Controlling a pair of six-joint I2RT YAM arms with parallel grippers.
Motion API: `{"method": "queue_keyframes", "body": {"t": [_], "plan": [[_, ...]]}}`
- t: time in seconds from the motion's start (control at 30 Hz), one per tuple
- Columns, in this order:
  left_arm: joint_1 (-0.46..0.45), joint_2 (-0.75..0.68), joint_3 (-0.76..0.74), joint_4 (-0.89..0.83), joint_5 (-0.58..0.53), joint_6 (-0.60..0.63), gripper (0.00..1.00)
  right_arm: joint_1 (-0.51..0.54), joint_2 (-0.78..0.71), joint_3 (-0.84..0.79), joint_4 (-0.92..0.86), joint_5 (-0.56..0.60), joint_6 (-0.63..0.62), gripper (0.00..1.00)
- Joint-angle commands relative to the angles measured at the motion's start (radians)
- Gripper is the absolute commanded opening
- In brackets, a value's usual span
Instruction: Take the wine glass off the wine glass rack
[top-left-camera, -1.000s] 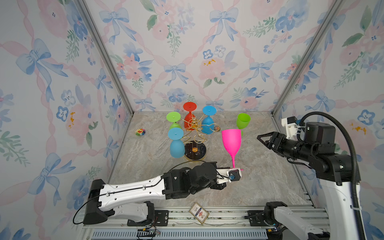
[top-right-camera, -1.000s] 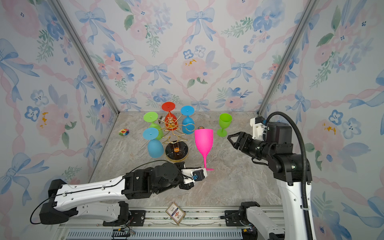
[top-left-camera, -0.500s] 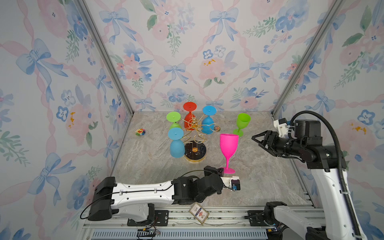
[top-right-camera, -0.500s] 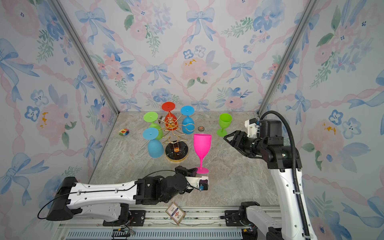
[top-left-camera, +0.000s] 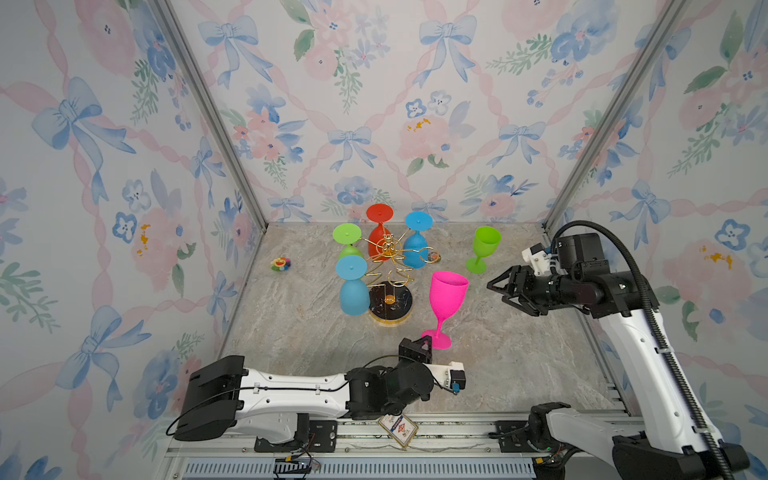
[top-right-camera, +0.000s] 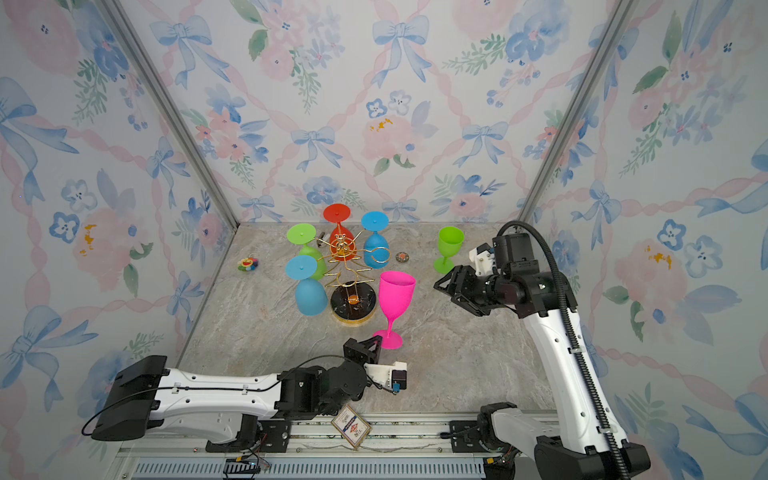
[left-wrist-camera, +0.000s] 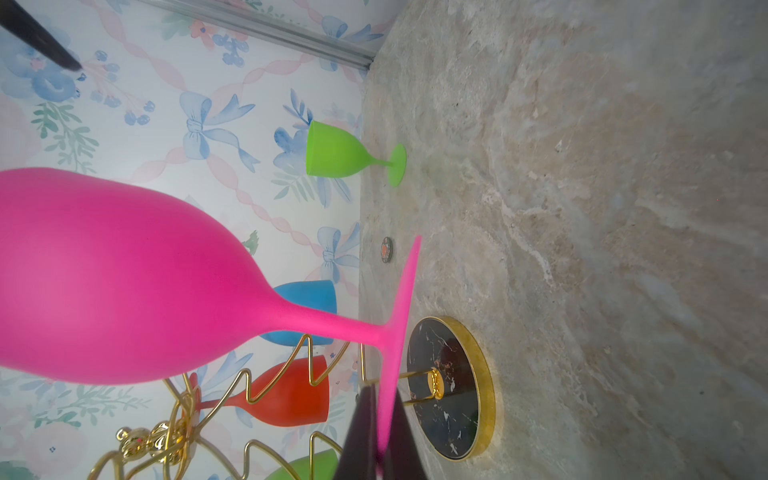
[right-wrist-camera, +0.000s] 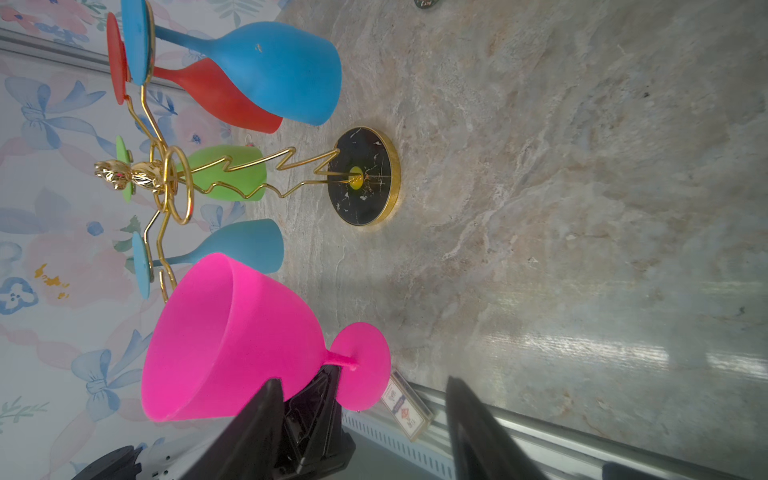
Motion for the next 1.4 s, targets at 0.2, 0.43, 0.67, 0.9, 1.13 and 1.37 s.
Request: {"method": "queue_keyframes", "body": {"t": [0.2, 0.43, 0.67, 0.9, 1.13, 1.37], "plan": [[-0.010, -0.028, -0.105, 0.177, -0.088, 0.137, 0.00, 0.037, 0.056, 0.088, -0.155, -0.003, -0.009, 0.58], [-0.010, -0.002, -0.180, 0.258, -0.134, 0.233, 0.00, 0.047, 0.091, 0.125, -0.185, -0.030, -0.012, 0.52], [-0.015, 0.044, -0.198, 0.286, -0.147, 0.301, 0.00, 0.061, 0.152, 0.207, -0.257, -0.080, -0.008, 0.50], [-0.015, 0.093, -0.196, 0.341, -0.159, 0.375, 0.00, 0.130, 0.238, 0.259, -0.294, -0.101, -0.007, 0.45], [-0.015, 0.122, -0.197, 0.436, -0.177, 0.439, 0.00, 0.160, 0.241, 0.194, -0.254, -0.103, 0.006, 0.40], [-0.015, 0.154, -0.187, 0.476, -0.183, 0.463, 0.00, 0.166, 0.231, 0.123, -0.237, -0.111, 0.015, 0.38]]}}
